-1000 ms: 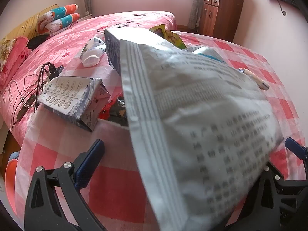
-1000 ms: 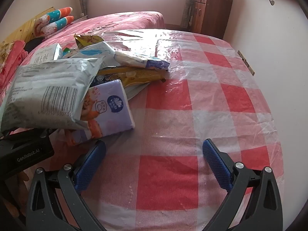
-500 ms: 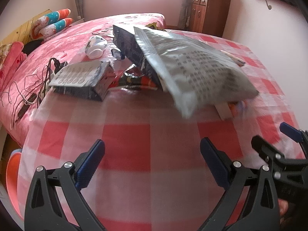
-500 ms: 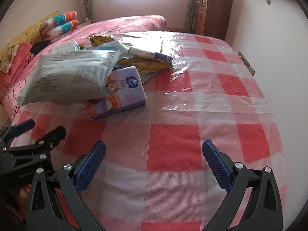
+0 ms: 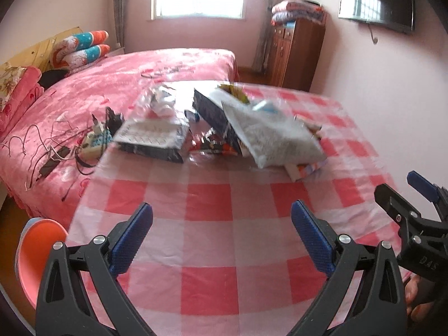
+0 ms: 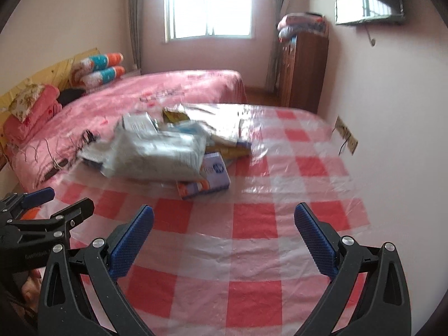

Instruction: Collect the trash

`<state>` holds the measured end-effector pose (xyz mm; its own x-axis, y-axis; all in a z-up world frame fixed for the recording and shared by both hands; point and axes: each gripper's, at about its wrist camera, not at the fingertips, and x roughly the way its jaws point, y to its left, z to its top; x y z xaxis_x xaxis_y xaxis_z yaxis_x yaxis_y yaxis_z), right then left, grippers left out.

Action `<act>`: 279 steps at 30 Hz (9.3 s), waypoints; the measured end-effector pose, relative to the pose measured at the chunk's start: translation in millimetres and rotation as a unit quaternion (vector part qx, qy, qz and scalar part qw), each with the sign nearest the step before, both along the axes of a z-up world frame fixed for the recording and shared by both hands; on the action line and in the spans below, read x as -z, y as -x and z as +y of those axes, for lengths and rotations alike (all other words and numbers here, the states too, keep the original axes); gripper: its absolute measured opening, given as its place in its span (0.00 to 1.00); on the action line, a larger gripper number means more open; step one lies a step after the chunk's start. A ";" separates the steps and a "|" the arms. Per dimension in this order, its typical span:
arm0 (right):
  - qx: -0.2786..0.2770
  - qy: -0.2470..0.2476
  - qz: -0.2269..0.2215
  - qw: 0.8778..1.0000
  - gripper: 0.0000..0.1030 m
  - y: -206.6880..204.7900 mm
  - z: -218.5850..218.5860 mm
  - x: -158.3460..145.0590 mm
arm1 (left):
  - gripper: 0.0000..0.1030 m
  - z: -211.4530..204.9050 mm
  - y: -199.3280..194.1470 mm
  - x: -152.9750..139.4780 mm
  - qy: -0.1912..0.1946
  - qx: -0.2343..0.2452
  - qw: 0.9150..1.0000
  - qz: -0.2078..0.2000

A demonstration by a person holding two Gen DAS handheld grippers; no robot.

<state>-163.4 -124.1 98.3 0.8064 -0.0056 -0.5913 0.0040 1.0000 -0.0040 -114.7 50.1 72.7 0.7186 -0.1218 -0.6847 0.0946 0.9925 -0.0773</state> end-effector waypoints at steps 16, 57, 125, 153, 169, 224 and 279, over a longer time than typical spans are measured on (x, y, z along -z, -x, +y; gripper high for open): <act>0.057 0.047 -0.103 0.992 0.96 73.6 3.0 -66.7 | 0.96 27.7 58.0 -56.5 0.033 -0.008 0.996 -0.079; -0.006 -0.089 -0.032 0.996 0.96 5.0 -39.2 -10.8 | 0.96 62.3 -4.6 -46.6 0.055 -0.055 0.996 -0.048; -0.031 -0.238 0.135 0.961 0.95 -45.4 -63.5 71.0 | 0.26 5.9 -140.1 47.8 0.111 0.040 0.989 0.092; -0.059 -0.154 0.135 0.977 0.93 -55.2 -5.1 79.7 | 0.59 15.2 -133.8 54.6 0.054 0.040 0.995 0.080; -0.034 -0.062 0.130 0.989 0.87 -47.4 -40.1 73.1 | 0.86 14.1 -142.2 61.7 0.011 0.037 0.994 0.100; -0.018 -0.027 0.111 0.993 0.59 -27.2 -29.4 72.3 | 0.61 28.7 -84.7 33.9 0.116 -0.002 0.993 0.034; -0.424 -0.134 0.131 0.886 0.88 -47.2 364.4 46.5 | 0.81 382.1 113.1 124.5 0.106 -0.363 0.925 0.038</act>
